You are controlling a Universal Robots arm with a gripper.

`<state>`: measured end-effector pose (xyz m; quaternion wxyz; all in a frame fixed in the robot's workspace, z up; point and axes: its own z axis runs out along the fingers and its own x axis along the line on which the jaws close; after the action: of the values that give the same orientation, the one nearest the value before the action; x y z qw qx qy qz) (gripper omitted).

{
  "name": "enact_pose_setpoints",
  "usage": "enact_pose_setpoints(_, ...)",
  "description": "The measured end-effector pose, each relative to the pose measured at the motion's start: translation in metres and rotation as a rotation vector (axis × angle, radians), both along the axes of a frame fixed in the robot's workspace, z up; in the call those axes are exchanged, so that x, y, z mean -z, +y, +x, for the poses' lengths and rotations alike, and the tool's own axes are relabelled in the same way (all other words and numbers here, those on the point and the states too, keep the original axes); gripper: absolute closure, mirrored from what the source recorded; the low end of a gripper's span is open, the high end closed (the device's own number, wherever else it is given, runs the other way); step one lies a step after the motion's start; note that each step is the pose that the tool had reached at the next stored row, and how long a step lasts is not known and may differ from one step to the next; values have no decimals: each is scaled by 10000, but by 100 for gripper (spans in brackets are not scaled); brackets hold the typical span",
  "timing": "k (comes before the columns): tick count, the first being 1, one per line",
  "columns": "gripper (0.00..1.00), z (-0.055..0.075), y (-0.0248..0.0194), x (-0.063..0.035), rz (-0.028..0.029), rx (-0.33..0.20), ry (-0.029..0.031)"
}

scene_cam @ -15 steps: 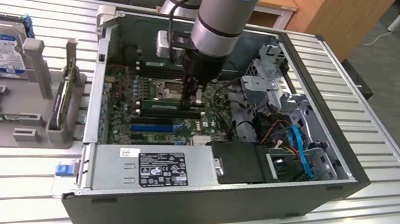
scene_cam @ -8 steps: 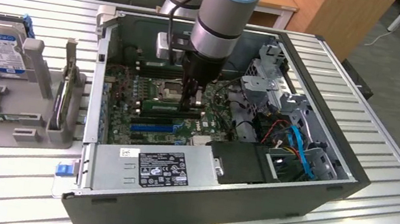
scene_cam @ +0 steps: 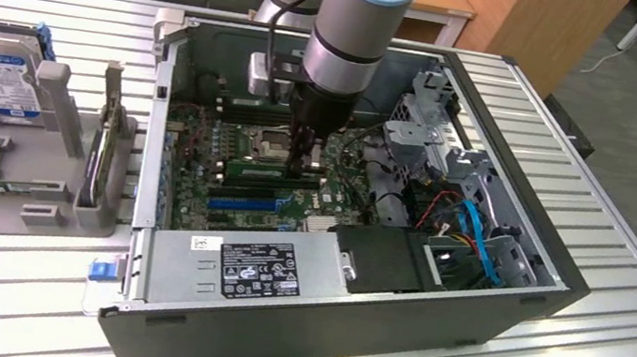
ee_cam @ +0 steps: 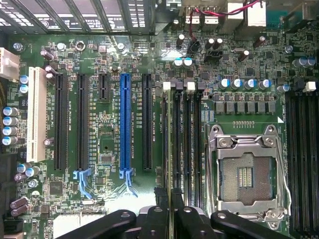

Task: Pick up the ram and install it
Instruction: 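Insert the ram into the slot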

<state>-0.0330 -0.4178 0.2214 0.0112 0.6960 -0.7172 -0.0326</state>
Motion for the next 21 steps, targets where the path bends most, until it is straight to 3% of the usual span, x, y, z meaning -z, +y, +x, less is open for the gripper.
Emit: enact_pose_setpoints(21,86,-11,0,36,0,0,-4)
